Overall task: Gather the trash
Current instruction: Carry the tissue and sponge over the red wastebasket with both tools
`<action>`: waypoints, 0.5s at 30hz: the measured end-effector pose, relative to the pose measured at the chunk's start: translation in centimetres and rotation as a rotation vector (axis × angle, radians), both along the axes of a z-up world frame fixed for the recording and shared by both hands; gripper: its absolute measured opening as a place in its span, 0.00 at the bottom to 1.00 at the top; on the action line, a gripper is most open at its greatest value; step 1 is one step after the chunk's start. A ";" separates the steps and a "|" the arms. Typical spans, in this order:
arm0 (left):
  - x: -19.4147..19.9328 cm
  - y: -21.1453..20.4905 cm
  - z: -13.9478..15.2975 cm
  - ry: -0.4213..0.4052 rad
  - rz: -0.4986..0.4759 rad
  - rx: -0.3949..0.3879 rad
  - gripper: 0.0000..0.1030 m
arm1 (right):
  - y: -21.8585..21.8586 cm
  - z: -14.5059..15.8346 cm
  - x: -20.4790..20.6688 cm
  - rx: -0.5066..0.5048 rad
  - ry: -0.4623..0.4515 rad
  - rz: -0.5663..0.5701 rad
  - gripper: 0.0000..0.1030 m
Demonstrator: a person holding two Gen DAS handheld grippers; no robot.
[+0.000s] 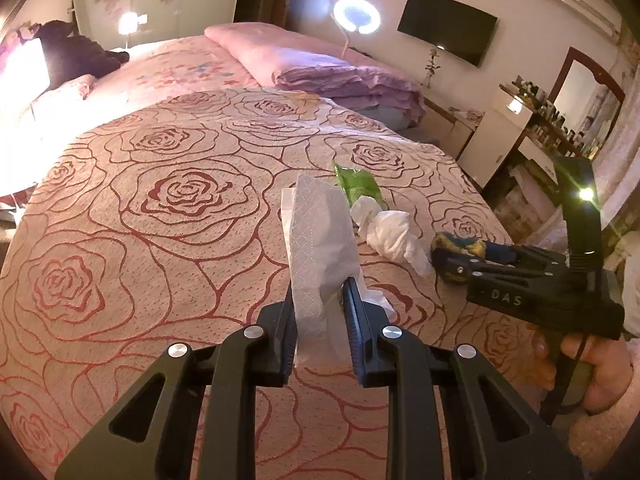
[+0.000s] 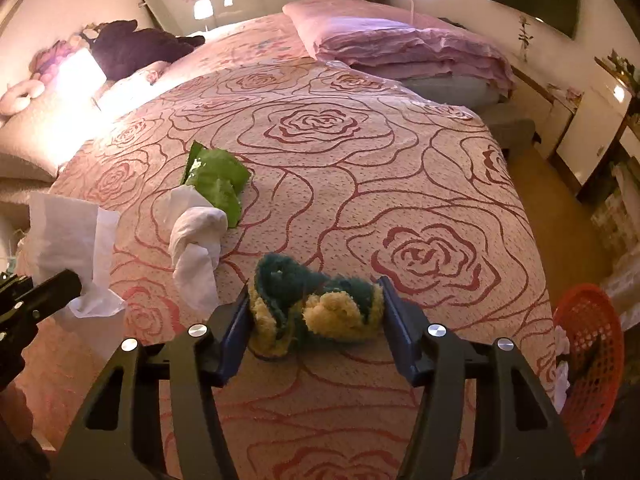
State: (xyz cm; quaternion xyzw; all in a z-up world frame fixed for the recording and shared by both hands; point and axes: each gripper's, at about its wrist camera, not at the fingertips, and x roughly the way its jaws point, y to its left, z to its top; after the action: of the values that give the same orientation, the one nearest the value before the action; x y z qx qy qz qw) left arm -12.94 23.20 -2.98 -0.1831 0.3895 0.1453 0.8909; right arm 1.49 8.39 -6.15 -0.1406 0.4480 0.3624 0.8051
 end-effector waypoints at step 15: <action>1.0 -1.3 -0.1 0.021 -0.029 0.019 0.20 | -4.1 0.4 0.2 0.018 0.029 -0.063 0.53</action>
State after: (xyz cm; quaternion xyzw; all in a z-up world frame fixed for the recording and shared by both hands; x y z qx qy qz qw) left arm -11.96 21.89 -3.07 -0.1674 0.4001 0.1378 0.8905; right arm 1.64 4.32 -5.79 -0.1139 0.4607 0.3427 0.8108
